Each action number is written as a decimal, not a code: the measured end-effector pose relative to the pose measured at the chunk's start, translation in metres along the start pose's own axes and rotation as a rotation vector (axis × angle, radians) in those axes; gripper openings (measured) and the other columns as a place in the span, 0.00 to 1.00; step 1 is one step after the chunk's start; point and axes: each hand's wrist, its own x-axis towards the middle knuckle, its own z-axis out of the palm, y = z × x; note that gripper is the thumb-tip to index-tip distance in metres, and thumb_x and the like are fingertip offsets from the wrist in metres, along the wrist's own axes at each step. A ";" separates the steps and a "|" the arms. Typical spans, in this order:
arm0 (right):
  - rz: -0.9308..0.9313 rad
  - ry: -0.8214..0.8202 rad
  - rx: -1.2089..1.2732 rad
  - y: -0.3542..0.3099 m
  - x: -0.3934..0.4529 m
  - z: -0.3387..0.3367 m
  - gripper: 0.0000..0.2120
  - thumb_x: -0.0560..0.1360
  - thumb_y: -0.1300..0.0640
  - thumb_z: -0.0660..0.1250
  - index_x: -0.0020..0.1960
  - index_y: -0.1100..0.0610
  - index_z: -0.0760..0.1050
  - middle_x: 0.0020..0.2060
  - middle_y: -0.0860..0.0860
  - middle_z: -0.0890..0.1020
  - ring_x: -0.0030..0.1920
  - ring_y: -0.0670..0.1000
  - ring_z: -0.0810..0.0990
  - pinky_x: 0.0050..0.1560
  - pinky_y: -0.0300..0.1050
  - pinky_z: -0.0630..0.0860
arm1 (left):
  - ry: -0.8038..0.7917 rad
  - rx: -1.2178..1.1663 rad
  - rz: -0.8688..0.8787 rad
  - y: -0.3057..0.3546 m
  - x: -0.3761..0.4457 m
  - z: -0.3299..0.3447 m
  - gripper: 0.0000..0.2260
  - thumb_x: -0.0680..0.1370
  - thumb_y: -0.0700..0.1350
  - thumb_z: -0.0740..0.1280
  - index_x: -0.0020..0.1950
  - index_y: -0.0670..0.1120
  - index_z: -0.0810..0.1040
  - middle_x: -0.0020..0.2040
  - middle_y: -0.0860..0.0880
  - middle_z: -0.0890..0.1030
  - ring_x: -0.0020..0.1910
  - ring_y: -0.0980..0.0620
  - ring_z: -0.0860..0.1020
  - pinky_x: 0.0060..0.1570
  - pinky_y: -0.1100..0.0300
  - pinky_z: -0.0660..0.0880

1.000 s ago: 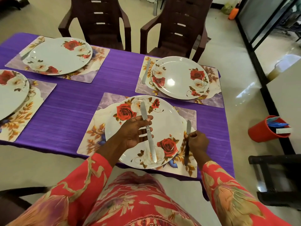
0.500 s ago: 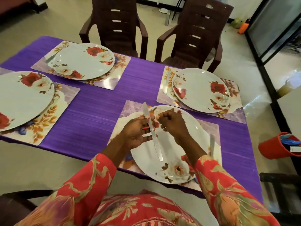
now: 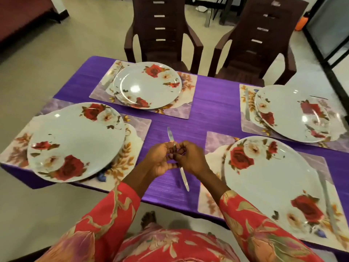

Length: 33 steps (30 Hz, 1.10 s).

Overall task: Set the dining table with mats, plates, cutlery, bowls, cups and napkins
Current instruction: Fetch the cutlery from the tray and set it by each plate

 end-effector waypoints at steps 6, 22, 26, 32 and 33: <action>0.044 -0.002 0.023 -0.050 0.018 0.061 0.07 0.73 0.64 0.65 0.51 0.61 0.78 0.45 0.56 0.84 0.46 0.54 0.81 0.45 0.43 0.74 | 0.048 0.038 0.017 0.032 -0.003 -0.069 0.11 0.81 0.44 0.58 0.44 0.44 0.78 0.41 0.48 0.78 0.41 0.51 0.76 0.40 0.52 0.76; 0.561 0.067 0.343 -0.080 0.069 0.161 0.16 0.69 0.66 0.72 0.28 0.54 0.71 0.32 0.54 0.79 0.34 0.57 0.81 0.41 0.56 0.82 | 0.193 -0.065 0.042 0.075 0.001 -0.185 0.13 0.81 0.46 0.59 0.62 0.42 0.75 0.59 0.45 0.75 0.57 0.44 0.73 0.56 0.53 0.69; 0.561 0.124 0.229 -0.084 0.072 0.171 0.14 0.69 0.66 0.70 0.30 0.54 0.71 0.35 0.55 0.81 0.41 0.59 0.83 0.43 0.56 0.81 | 0.189 -0.075 0.039 0.076 0.001 -0.193 0.14 0.81 0.46 0.60 0.64 0.41 0.74 0.60 0.45 0.75 0.57 0.43 0.74 0.57 0.52 0.70; 0.505 0.129 0.010 -0.091 0.069 0.175 0.09 0.76 0.63 0.63 0.56 0.62 0.75 0.52 0.58 0.80 0.55 0.59 0.78 0.44 0.44 0.72 | 0.185 -0.068 0.053 0.076 0.000 -0.192 0.11 0.80 0.46 0.62 0.58 0.43 0.76 0.58 0.45 0.77 0.56 0.44 0.75 0.54 0.52 0.71; 0.500 0.133 -0.013 -0.091 0.069 0.175 0.09 0.77 0.64 0.62 0.57 0.62 0.74 0.54 0.58 0.79 0.56 0.59 0.77 0.45 0.44 0.73 | 0.182 -0.069 0.051 0.076 0.000 -0.192 0.10 0.80 0.46 0.62 0.58 0.43 0.76 0.58 0.45 0.77 0.56 0.43 0.75 0.54 0.52 0.71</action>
